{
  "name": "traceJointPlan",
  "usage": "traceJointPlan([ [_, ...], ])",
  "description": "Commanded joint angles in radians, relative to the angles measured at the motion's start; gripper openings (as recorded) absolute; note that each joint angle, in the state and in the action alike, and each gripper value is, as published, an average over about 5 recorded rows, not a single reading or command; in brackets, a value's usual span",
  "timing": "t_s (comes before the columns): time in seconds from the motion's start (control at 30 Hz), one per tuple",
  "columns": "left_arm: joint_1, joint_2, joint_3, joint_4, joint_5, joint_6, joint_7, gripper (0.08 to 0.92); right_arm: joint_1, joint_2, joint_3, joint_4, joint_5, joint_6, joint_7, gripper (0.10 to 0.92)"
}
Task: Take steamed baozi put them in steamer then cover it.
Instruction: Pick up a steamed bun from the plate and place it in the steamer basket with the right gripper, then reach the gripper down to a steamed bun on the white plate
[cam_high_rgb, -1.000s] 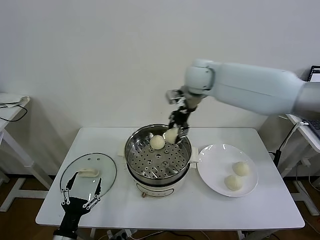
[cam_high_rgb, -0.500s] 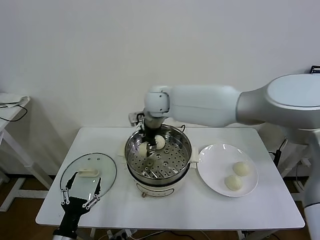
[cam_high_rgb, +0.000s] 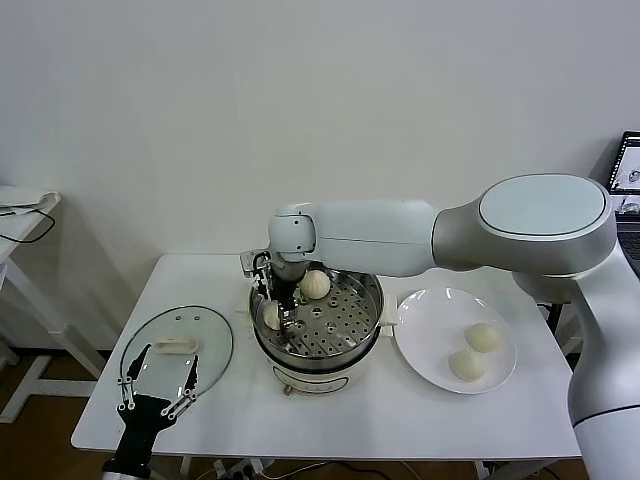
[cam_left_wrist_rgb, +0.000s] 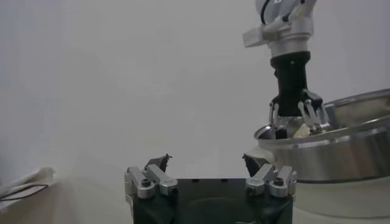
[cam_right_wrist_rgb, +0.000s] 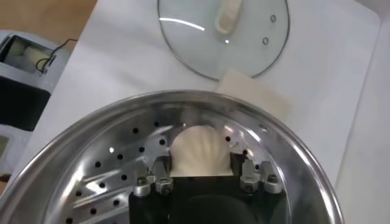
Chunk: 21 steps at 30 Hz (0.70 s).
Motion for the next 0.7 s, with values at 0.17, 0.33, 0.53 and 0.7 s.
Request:
traceJointPlan([
  [0.17, -0.001, -0.002, 0.006, -0.002, 0.001, 0.004, 0.000, 0.823, 0.110, -0.226, 0.072, 0.155, -0.082, 0.014, -0.095, 0.822],
  [0.33, -0.006, 0.000, 0.012, 0.001, 0.002, 0.007, 0.000, 0.823, 0.188, -0.451, 0.116, 0.199, -0.196, 0.130, -0.336, 0.823],
  [0.53, -0.004, 0.000, 0.013, 0.005, 0.004, 0.008, 0.000, 0.823, 0.205, -0.702, 0.117, 0.188, -0.321, 0.247, -0.536, 0.823],
  [0.7, 0.001, 0.000, 0.013, 0.005, 0.006, 0.008, 0.001, 0.823, 0.134, -0.866, 0.090, 0.197, -0.428, 0.317, -0.543, 0.823],
])
